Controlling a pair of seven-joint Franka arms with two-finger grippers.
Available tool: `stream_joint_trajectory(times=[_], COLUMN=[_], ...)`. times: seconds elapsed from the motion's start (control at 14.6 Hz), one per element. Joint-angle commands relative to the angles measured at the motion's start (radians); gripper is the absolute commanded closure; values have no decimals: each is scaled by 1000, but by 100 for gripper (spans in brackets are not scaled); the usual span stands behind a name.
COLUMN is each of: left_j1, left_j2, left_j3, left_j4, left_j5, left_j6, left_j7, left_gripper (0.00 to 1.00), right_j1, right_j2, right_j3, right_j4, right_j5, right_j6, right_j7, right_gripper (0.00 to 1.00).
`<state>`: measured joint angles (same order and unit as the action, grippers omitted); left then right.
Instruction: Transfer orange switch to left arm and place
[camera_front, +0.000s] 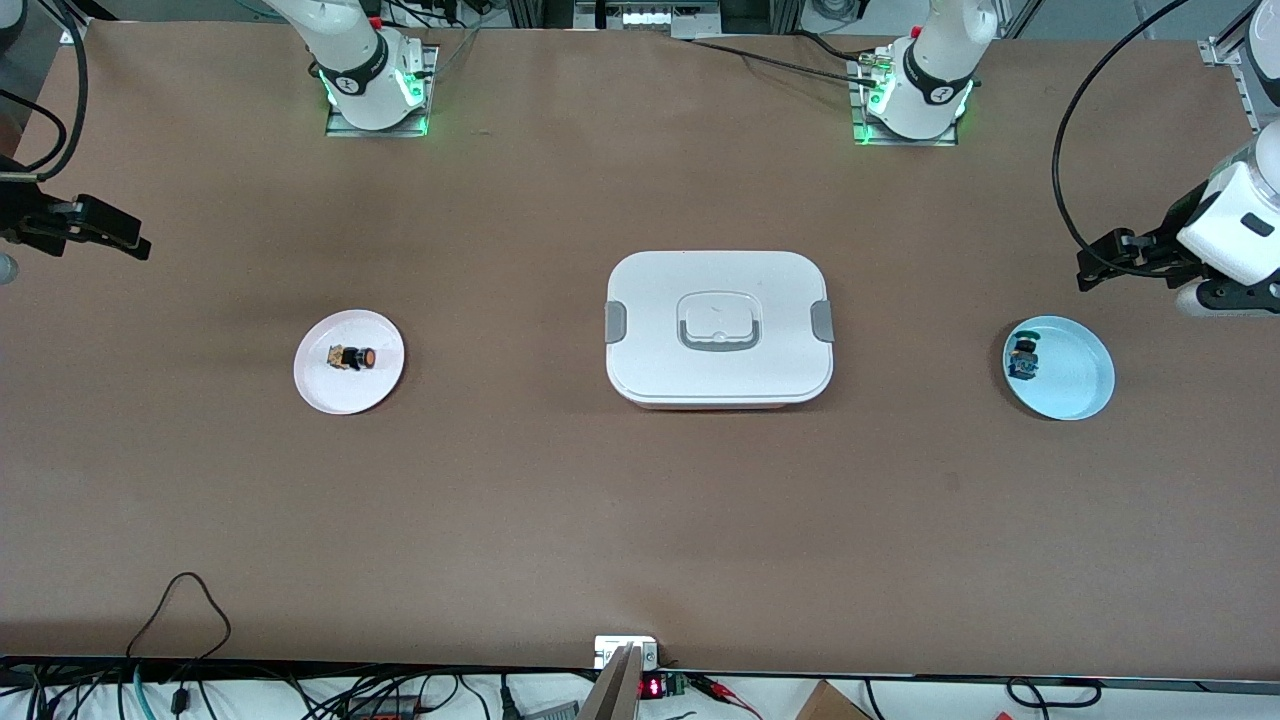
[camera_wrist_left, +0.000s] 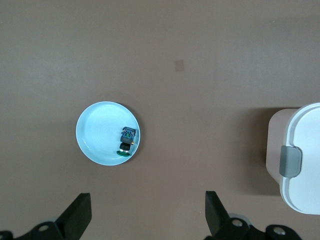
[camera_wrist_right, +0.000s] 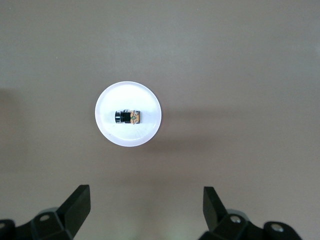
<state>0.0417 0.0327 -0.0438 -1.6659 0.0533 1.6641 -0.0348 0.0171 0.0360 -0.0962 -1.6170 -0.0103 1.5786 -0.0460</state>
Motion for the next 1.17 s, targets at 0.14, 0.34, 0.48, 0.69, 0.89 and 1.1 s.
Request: stream_joint_trajectory(times=[0.14,0.34,0.48,0.69,0.89,1.1], left_j1=[3,3,3,3,3,3], left_j2=[13,13,13,13,13,13], left_j3=[-4,-4,-4,-4,-4,-4], left_j4=[34,34,34,34,34,34], left_j5=[-20,-20,-20,-20,-20,-20], left_j6=[-26,-26,-26,-26,-26,-26], left_j7=[-8,-10,-10,-10,-10,-10], left_gripper=[0,0,0,0,0,0], right_j1=[-2,-2,-2,0,7,6], right_j2=[-5,-4,-4,10,28,44], right_j3=[3,3,4,4,4,4], right_j4=[-7,-9,-9,-9,-9,-9], right_j5=[1,1,1,1,1,4], right_j6=[0,-2,-3,-6,-8,-17], right_j7=[-11,-12,-14,-15,-15,-14], right_gripper=[0,0,0,0,0,0])
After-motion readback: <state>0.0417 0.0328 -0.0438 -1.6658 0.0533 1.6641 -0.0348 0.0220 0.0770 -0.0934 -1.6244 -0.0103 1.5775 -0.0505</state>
